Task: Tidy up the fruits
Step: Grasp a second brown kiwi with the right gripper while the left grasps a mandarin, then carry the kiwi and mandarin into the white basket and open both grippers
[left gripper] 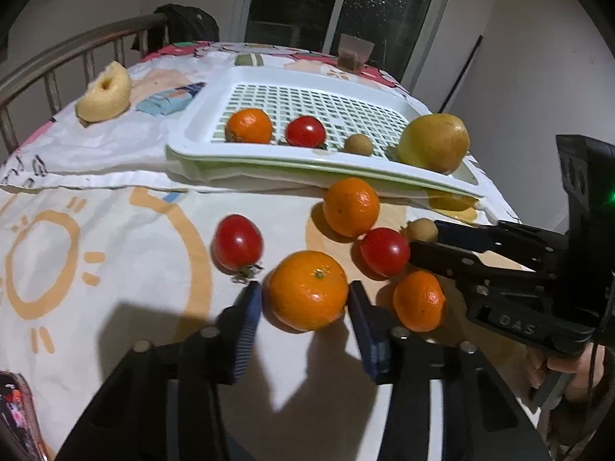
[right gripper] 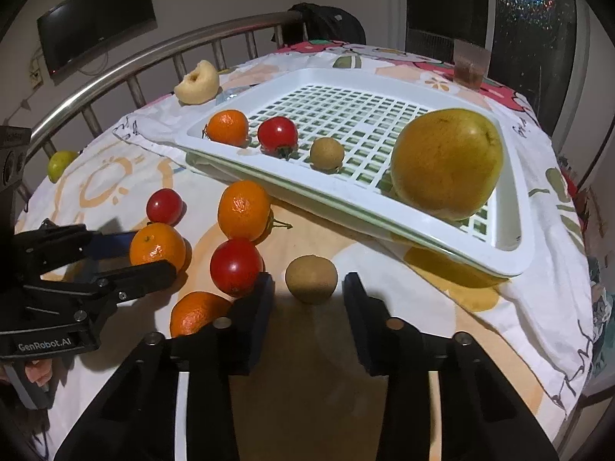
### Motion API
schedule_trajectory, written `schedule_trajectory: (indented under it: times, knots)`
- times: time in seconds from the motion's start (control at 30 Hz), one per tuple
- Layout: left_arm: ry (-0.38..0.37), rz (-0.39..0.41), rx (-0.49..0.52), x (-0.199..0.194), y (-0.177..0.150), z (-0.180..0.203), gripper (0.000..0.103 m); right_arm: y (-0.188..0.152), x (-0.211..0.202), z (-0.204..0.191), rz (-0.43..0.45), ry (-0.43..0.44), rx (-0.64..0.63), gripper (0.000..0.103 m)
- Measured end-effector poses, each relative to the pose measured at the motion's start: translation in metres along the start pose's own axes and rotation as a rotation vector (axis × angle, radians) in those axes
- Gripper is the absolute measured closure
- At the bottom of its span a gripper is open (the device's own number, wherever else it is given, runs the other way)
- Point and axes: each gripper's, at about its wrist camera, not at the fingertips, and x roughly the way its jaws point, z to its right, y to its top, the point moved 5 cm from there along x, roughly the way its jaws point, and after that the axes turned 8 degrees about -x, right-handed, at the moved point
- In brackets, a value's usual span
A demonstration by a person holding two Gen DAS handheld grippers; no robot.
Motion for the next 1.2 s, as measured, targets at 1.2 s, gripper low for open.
schedule_trajectory:
  times: [1.2]
  knots:
    - [-0.043,0.179,0.025,-0.062,0.039,0.018,0.059,0.010,-0.079,0.052,0.214,-0.006,0.136,0.076]
